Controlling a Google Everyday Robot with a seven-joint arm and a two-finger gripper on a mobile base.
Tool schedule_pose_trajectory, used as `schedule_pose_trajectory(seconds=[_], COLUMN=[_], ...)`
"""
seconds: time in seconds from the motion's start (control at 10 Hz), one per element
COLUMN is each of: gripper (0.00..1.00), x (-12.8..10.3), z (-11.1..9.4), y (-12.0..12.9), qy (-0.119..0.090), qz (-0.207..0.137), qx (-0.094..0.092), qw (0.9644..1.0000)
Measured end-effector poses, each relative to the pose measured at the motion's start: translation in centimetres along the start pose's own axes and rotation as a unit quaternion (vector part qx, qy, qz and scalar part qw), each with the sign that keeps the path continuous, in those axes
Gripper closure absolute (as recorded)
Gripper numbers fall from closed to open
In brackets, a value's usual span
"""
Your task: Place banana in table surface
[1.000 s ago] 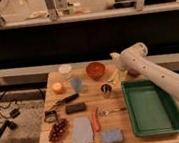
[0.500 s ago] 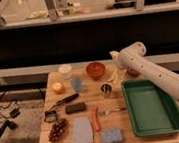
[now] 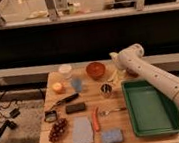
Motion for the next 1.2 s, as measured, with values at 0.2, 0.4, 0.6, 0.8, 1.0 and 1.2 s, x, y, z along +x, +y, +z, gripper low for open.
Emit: schedule_pose_trajectory(seconds=[0.2, 0.4, 0.6, 0.8, 1.0, 1.2], gripper=[0.00, 0.00, 0.00, 0.00, 0.00, 0.00], x=[0.4, 0.6, 0.6, 0.8, 0.8, 0.9], z=[0.9, 2.2, 3.3, 4.7, 5.2, 5.4], y=[0.1, 0.5, 0.9, 1.3, 1.0, 0.9], qy=[0.002, 0.001, 0.000, -0.001, -0.004, -0.008], qz=[0.003, 0.004, 0.001, -0.002, -0.002, 0.001], qx=[-0.006, -0.020, -0.038, -0.059, -0.068, -0.072], qw=[1.0000, 0.9998, 0.9993, 0.9982, 0.9977, 0.9973])
